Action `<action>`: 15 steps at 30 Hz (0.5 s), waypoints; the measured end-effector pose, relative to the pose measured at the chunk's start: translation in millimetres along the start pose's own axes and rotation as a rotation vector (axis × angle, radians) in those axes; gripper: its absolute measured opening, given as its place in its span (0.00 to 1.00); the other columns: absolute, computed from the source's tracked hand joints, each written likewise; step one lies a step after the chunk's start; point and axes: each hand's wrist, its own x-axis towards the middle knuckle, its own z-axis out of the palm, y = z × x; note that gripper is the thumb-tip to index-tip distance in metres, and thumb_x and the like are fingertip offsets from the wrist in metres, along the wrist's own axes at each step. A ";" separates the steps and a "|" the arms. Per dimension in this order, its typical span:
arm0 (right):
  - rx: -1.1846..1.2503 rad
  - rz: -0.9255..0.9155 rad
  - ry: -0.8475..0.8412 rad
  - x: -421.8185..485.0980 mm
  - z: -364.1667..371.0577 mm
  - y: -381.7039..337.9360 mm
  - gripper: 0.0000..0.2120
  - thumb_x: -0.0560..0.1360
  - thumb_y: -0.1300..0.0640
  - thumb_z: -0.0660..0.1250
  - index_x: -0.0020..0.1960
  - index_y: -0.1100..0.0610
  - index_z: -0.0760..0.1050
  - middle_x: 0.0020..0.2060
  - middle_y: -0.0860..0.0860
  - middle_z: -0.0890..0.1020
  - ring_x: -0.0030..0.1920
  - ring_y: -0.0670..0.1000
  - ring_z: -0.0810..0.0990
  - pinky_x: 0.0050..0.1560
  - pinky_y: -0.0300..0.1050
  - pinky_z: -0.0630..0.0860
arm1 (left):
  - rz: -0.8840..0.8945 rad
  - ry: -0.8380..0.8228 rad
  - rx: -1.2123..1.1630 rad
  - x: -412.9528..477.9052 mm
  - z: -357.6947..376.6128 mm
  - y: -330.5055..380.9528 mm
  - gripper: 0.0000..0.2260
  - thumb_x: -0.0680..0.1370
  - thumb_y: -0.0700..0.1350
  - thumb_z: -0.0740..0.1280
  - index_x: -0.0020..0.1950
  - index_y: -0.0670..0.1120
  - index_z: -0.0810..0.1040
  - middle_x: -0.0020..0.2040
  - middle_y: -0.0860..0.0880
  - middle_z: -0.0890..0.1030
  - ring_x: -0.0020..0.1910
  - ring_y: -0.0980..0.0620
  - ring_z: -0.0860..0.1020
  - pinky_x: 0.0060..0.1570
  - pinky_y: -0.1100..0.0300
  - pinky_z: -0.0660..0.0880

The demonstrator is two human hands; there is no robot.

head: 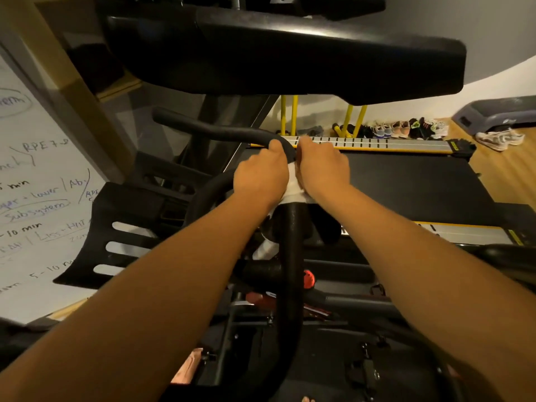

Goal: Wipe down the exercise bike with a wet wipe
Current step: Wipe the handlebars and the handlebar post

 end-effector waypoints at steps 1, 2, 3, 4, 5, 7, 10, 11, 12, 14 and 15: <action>-0.003 0.002 0.011 3.5 2.0 -1.7 0.07 0.80 0.57 0.59 0.57 0.57 0.71 0.45 0.57 0.79 0.46 0.59 0.78 0.38 0.49 0.68 | -0.001 0.008 -0.001 0.5 0.5 -0.2 0.12 0.85 0.44 0.53 0.68 0.43 0.63 0.55 0.41 0.79 0.48 0.42 0.79 0.42 0.52 0.69; 0.016 0.007 0.015 0.9 1.9 -2.7 0.07 0.80 0.58 0.60 0.57 0.57 0.71 0.46 0.58 0.80 0.46 0.59 0.78 0.38 0.49 0.69 | 0.001 0.003 -0.011 -3.4 -0.1 -0.4 0.12 0.85 0.44 0.53 0.68 0.43 0.63 0.55 0.41 0.79 0.50 0.42 0.79 0.42 0.51 0.69; 0.048 0.011 0.016 -6.7 0.7 -2.4 0.07 0.80 0.57 0.60 0.56 0.57 0.71 0.46 0.58 0.79 0.45 0.59 0.78 0.38 0.48 0.69 | 0.009 -0.009 -0.027 -11.0 -1.6 -0.5 0.12 0.85 0.44 0.53 0.67 0.43 0.63 0.56 0.41 0.78 0.51 0.41 0.79 0.42 0.51 0.69; 0.087 0.019 0.010 -20.2 -1.4 -0.8 0.07 0.80 0.56 0.60 0.56 0.57 0.71 0.45 0.58 0.79 0.43 0.58 0.76 0.38 0.49 0.69 | 0.019 -0.026 -0.043 -21.4 -2.5 -0.8 0.12 0.85 0.44 0.54 0.67 0.44 0.63 0.56 0.40 0.78 0.52 0.41 0.79 0.42 0.52 0.68; 0.131 0.026 -0.001 -37.8 -5.8 1.1 0.08 0.80 0.55 0.60 0.56 0.56 0.71 0.43 0.57 0.78 0.41 0.57 0.74 0.38 0.49 0.68 | 0.033 -0.048 -0.063 -34.7 -4.4 -0.5 0.11 0.84 0.45 0.55 0.67 0.44 0.63 0.56 0.40 0.78 0.53 0.41 0.79 0.43 0.52 0.68; 0.200 0.024 -0.041 -81.7 -15.5 4.1 0.08 0.80 0.52 0.60 0.56 0.55 0.70 0.38 0.53 0.73 0.39 0.55 0.69 0.38 0.48 0.67 | 0.078 -0.093 -0.109 -67.2 -8.8 -2.1 0.11 0.85 0.47 0.53 0.65 0.45 0.63 0.55 0.40 0.78 0.53 0.39 0.78 0.43 0.50 0.68; 0.265 -0.008 -0.111 -150.4 -23.8 2.5 0.09 0.80 0.51 0.61 0.58 0.53 0.68 0.38 0.50 0.75 0.41 0.53 0.76 0.41 0.49 0.75 | 0.204 -0.081 -0.074 -113.2 -11.1 -5.0 0.11 0.85 0.51 0.51 0.64 0.47 0.62 0.51 0.41 0.80 0.50 0.39 0.80 0.44 0.48 0.72; 0.265 -0.011 -0.163 -171.2 -22.3 2.4 0.10 0.80 0.51 0.61 0.59 0.52 0.68 0.41 0.50 0.78 0.42 0.52 0.79 0.43 0.47 0.77 | 0.305 -0.054 -0.034 -126.0 -9.4 -4.9 0.10 0.85 0.51 0.52 0.64 0.48 0.62 0.50 0.43 0.81 0.47 0.41 0.80 0.43 0.50 0.73; 0.267 -0.005 -0.219 -188.7 -20.2 2.6 0.11 0.80 0.52 0.61 0.61 0.51 0.68 0.42 0.49 0.80 0.43 0.49 0.81 0.45 0.43 0.78 | 0.422 -0.026 -0.014 -138.7 -8.0 -5.1 0.09 0.84 0.50 0.55 0.62 0.48 0.62 0.47 0.45 0.81 0.41 0.43 0.80 0.38 0.52 0.72; 0.350 0.042 -0.267 -210.4 -14.9 6.9 0.09 0.80 0.51 0.61 0.59 0.48 0.68 0.43 0.47 0.81 0.41 0.43 0.81 0.43 0.37 0.78 | 0.584 0.016 -0.018 -161.6 -2.7 -8.4 0.11 0.79 0.48 0.65 0.55 0.49 0.64 0.35 0.48 0.80 0.28 0.48 0.76 0.27 0.58 0.67; 0.442 0.069 -0.221 -213.3 -16.6 8.9 0.05 0.80 0.50 0.61 0.55 0.46 0.70 0.42 0.45 0.81 0.41 0.40 0.81 0.40 0.35 0.78 | 0.570 0.071 -0.048 -166.9 0.2 -12.2 0.11 0.78 0.48 0.67 0.52 0.49 0.65 0.32 0.49 0.79 0.26 0.49 0.76 0.24 0.59 0.67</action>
